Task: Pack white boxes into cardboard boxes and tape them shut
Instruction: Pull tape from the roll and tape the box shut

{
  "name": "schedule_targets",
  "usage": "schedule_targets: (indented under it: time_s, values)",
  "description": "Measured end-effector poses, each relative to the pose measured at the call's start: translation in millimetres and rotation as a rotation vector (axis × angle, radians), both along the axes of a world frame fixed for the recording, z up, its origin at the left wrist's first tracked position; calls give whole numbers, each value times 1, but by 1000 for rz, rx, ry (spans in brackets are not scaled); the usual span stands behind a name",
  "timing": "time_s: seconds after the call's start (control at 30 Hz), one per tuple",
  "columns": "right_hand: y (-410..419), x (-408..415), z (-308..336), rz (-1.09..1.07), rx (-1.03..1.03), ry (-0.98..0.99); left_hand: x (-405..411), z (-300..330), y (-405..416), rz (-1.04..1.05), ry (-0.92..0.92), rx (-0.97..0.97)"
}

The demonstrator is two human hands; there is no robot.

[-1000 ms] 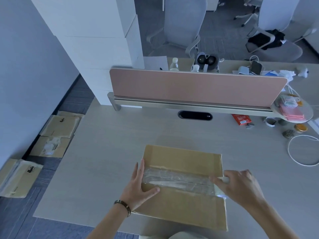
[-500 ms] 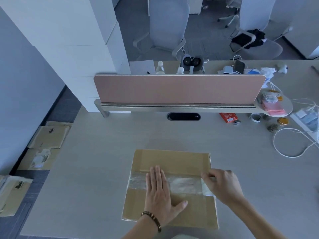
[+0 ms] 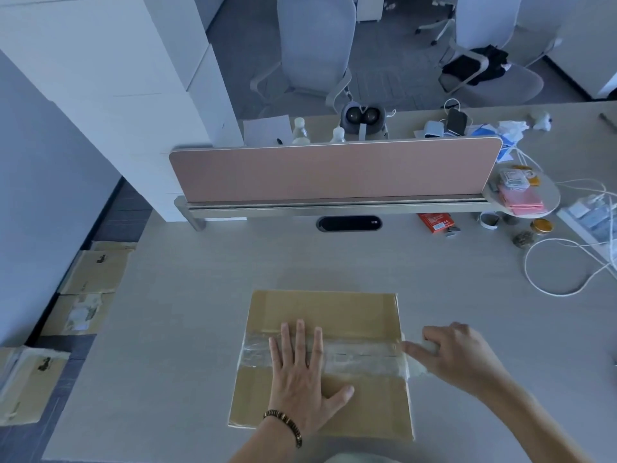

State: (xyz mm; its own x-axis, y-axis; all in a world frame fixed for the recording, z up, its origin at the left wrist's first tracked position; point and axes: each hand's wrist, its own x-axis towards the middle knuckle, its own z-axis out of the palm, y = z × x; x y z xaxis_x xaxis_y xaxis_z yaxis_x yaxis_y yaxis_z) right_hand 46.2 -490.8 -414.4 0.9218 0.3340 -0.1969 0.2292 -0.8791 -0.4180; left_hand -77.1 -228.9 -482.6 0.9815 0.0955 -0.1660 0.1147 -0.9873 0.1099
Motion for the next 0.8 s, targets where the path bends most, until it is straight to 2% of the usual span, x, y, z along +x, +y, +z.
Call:
schedule_targets:
  time_s: [0.13,0.2,0.33,0.47,0.67,0.73,0.8]
  values:
    - [-6,1,-15,30,-125,-44,0,-1,0,-7,11,23]
    - [-7,0,-26,16,-115,-70,1,-2,-1,-9,8,33]
    - [-11,0,-40,29,-63,-117,4,-1,-13,-7,25,23]
    - [-9,0,-43,25,-5,-119,21,7,-65,-177,0,-29]
    - [-27,8,-38,31,364,112,38,2,-97,-164,-14,-41]
    - [-37,12,-34,-14,350,166,37,1,-96,-166,-22,-44]
    - [-38,12,-31,-3,288,74,38,0,-97,-176,-37,-46]
